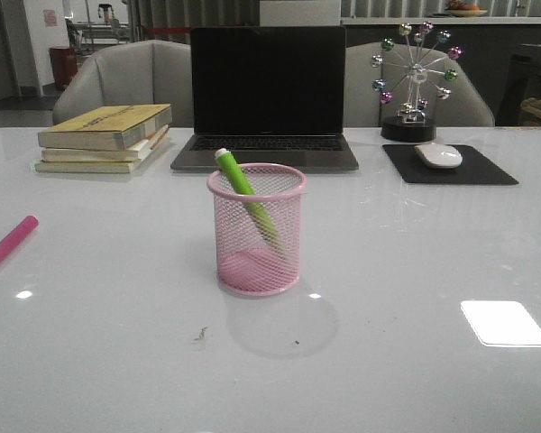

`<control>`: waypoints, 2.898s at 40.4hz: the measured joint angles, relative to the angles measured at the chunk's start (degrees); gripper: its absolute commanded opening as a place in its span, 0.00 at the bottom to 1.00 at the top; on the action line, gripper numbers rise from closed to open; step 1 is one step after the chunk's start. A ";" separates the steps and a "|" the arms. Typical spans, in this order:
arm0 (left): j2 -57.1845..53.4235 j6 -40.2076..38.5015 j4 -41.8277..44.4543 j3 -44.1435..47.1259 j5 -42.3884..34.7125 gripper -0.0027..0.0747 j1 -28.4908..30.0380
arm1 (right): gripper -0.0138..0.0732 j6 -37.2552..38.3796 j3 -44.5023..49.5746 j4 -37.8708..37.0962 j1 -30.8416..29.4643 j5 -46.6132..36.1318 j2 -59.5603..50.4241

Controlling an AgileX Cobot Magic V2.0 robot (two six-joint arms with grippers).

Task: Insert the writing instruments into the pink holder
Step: 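Move the left gripper down over the pink marker, then grasp the pink marker with the left gripper and lift it upright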

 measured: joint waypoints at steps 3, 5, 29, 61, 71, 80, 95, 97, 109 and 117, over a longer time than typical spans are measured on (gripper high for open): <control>5.99 0.00 0.00 -3.26 0.89 0.76 1.10 | 0.66 0.00 0.00 0.00 0.00 0.00 0.00; 9.16 0.00 0.00 -5.33 0.98 0.76 1.50 | 0.66 0.00 0.00 0.00 0.00 0.00 0.00; 36.71 0.00 -2.30 -25.83 1.79 0.76 1.61 | 0.66 0.00 0.00 0.00 0.00 0.00 0.00; 44.98 0.00 -2.66 -32.79 5.83 0.70 1.61 | 0.66 0.03 0.00 0.00 0.00 0.00 0.00; 44.98 0.00 -3.01 -32.92 7.46 0.42 1.61 | 0.66 0.03 0.00 0.00 0.00 0.00 0.00; 44.98 0.00 -3.11 -32.92 7.55 0.24 1.61 | 0.66 0.03 0.00 0.00 0.00 0.00 0.00; 42.89 0.12 -4.61 -31.16 8.59 0.15 1.61 | 0.66 0.03 0.00 0.00 0.00 0.00 0.00; 40.97 1.13 -6.22 -28.90 7.43 0.15 1.61 | 0.66 0.03 0.00 0.00 0.00 0.00 0.00; 18.02 8.88 -15.71 -9.76 -7.24 0.15 -0.61 | 0.66 0.13 0.00 0.00 0.00 0.00 0.00; 5.03 9.41 -16.18 0.26 -17.79 0.15 -8.51 | 0.66 0.13 0.00 0.00 0.00 0.00 0.00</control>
